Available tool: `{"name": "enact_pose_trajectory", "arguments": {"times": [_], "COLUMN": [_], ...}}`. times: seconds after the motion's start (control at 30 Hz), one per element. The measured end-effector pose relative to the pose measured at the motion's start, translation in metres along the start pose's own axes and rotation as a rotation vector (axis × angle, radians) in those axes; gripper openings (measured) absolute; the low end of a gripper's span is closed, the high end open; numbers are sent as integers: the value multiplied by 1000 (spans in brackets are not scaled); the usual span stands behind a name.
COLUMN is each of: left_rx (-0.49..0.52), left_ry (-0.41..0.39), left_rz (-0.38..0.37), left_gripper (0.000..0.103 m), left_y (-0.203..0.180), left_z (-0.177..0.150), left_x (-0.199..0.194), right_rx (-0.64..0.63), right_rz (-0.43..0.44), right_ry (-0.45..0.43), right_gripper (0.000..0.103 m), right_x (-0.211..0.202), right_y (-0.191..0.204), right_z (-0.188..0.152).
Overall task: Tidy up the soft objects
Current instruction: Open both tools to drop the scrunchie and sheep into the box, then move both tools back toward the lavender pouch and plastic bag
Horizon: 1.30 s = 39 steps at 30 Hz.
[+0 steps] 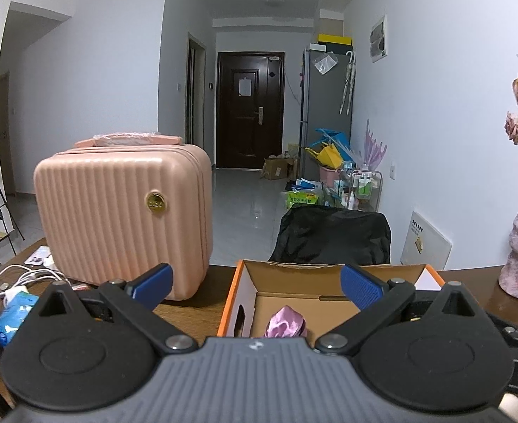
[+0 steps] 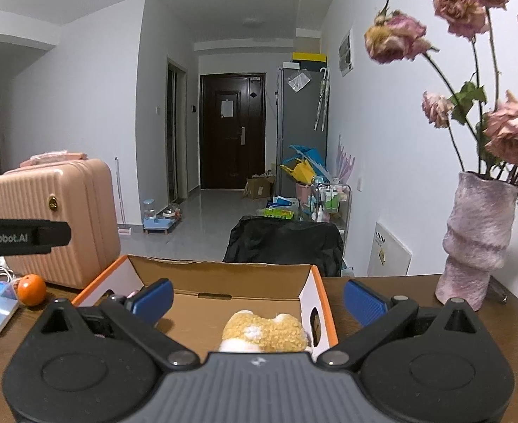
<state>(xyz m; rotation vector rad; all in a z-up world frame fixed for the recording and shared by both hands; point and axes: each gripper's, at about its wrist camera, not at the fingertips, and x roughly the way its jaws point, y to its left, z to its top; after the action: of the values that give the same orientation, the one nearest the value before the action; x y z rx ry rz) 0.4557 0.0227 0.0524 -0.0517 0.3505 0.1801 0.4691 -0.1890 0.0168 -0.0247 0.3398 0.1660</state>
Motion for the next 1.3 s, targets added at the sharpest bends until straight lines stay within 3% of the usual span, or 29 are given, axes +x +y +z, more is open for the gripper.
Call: {"name": "enact_pose_trajectory", "arguments": {"times": [0.63,1.3], "left_rx": [0,-18], "left_ry": [-25,-49], "left_rz": [0,13], "left_gripper": [103,103], "left_y": [18,50], "left_z": [-10,-54], "left_x": [-104,-233], "right_rx": [-13,-43], "right_rz": [-16,1], "right_ry": [-29,-37], "right_gripper": [103,103], "right_x": [-106,-229], "right_y": [8,31], "right_z": [-5,-48]}}
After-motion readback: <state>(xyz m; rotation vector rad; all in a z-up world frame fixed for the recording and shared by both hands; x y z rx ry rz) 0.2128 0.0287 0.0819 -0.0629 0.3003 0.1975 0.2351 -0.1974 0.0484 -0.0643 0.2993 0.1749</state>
